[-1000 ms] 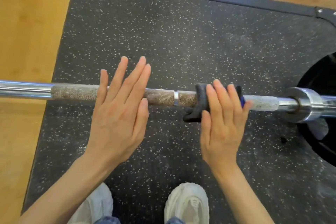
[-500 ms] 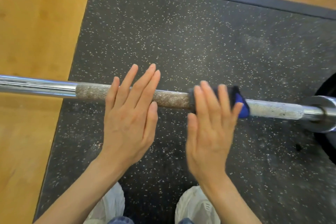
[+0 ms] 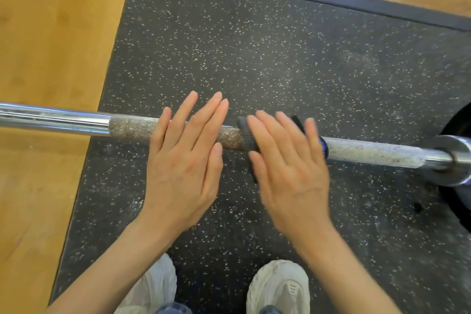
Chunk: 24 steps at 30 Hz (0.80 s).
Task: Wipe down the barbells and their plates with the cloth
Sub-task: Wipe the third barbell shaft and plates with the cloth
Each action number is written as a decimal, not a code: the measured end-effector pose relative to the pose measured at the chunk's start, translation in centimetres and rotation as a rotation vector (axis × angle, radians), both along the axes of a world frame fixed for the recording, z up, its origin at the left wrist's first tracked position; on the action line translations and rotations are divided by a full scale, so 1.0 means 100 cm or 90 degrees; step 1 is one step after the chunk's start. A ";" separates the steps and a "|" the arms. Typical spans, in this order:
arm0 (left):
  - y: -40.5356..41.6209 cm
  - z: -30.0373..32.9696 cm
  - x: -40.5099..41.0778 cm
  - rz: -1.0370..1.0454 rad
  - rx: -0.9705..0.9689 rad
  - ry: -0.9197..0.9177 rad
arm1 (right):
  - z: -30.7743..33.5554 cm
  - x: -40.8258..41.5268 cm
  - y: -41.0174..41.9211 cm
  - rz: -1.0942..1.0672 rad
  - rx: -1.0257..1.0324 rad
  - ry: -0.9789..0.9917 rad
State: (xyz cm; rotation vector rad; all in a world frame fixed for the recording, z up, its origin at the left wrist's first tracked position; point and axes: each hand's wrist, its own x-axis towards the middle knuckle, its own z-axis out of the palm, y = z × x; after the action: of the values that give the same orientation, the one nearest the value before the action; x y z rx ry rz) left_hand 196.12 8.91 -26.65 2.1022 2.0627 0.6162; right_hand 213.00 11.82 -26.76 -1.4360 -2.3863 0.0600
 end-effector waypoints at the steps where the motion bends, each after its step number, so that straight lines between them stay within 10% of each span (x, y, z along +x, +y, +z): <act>1: 0.000 0.000 0.000 -0.003 -0.002 -0.001 | 0.001 0.017 0.002 -0.003 0.005 -0.027; 24: 0.016 0.008 -0.005 0.001 -0.067 0.079 | 0.004 0.009 -0.013 -0.036 -0.011 -0.040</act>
State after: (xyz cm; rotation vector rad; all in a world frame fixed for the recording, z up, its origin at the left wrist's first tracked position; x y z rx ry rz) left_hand 195.61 10.51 -25.81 2.1296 2.1096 0.3773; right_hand 213.92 10.48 -26.35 -1.5340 -2.3992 0.0211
